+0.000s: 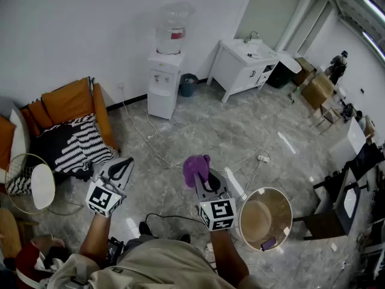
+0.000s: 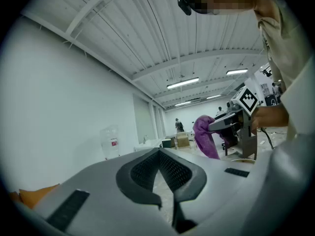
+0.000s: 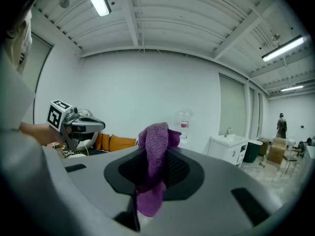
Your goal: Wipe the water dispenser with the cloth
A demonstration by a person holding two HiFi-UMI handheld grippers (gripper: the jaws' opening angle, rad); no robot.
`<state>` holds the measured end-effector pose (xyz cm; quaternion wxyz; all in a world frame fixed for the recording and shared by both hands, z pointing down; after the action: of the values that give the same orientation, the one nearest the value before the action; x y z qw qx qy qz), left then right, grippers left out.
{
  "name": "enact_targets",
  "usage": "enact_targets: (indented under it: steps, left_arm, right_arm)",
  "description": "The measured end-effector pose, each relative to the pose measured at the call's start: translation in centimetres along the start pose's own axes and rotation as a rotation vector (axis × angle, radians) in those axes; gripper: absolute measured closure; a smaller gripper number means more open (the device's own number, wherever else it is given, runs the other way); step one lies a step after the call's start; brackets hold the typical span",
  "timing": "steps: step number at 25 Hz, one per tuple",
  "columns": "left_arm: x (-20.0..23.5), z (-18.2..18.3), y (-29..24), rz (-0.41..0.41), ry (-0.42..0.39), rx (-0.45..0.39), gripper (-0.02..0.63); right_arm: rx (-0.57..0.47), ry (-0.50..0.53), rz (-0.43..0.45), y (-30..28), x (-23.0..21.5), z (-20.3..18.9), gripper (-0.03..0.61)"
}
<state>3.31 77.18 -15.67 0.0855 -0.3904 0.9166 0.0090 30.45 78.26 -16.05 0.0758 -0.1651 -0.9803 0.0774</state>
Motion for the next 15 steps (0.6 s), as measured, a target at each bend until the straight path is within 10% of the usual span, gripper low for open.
enact_targets:
  steps: [15]
  left_arm:
    - [9.2, -3.1, 1.4, -0.047, 0.014, -0.006, 0.598]
  right_arm:
    - [-0.004, -0.095, -0.038, -7.4, 5.2, 0.9, 0.483]
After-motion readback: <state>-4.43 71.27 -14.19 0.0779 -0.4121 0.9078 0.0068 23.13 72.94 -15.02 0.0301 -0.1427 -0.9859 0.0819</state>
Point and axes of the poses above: the fingertips, and each gripper's own axes: y backward along the fingers, x to its left, z out of its top, the point moved 5 cm from there along y, backward along the fingers, and after that the axes turned 9 degrees about -z, right-handed, at the moved point
